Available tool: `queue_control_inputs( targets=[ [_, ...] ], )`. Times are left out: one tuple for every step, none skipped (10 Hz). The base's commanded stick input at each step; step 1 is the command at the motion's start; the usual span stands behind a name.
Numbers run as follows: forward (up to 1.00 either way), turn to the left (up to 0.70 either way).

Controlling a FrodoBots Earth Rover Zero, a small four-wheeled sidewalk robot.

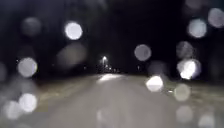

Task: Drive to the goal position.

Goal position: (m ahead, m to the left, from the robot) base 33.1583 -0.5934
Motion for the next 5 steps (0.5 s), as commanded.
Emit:
queue_control_inputs(
  targets=[
    [1.0, 0.05],
    [1.0, 0.04],
    [1.0, 0.05],
    [1.0, 0.11],
    [1.0, 0.11]
  ],
)
